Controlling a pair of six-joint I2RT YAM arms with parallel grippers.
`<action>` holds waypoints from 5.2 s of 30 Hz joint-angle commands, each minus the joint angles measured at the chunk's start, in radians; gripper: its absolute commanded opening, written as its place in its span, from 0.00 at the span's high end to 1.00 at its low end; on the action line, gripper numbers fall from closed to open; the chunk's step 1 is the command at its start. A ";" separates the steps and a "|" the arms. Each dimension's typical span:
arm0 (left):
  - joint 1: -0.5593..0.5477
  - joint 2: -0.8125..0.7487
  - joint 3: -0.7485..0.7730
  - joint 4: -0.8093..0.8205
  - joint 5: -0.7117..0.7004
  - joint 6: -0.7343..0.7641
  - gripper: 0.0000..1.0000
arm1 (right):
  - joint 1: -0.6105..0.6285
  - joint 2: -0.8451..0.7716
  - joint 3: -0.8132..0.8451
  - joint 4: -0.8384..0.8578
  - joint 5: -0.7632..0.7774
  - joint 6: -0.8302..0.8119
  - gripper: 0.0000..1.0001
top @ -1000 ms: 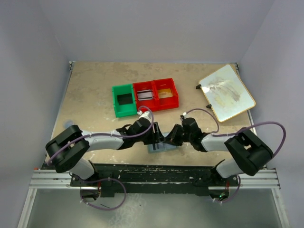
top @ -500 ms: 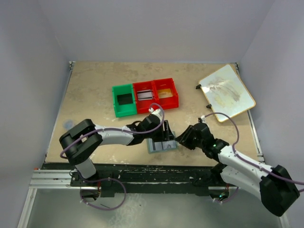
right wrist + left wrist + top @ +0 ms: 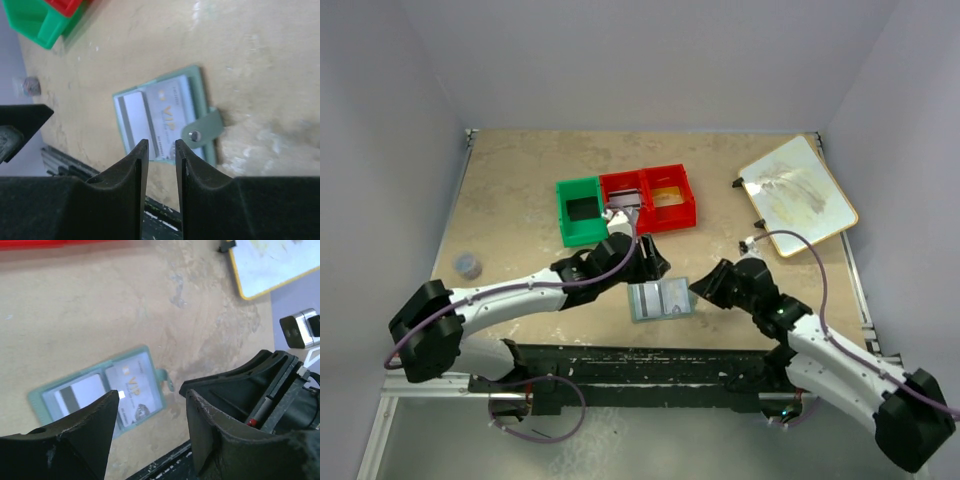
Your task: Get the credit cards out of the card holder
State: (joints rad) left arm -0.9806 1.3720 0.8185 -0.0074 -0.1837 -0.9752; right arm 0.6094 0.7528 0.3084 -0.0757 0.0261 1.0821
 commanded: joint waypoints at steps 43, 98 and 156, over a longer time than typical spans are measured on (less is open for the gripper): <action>-0.015 0.112 -0.050 -0.169 -0.047 0.076 0.90 | 0.000 0.758 0.036 0.725 -0.443 -0.028 0.77; -0.076 0.231 -0.043 -0.168 -0.081 0.076 1.00 | -0.053 0.819 -0.023 0.896 -0.507 0.017 0.69; -0.093 0.318 0.170 -0.148 -0.011 0.142 0.91 | -0.188 0.663 -0.134 0.762 -0.561 -0.049 1.00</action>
State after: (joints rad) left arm -1.0683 1.6428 0.9699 -0.0994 -0.1822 -0.8474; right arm 0.4240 1.4193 0.2008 0.6605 -0.5343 1.0191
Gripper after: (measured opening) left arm 0.119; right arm 0.008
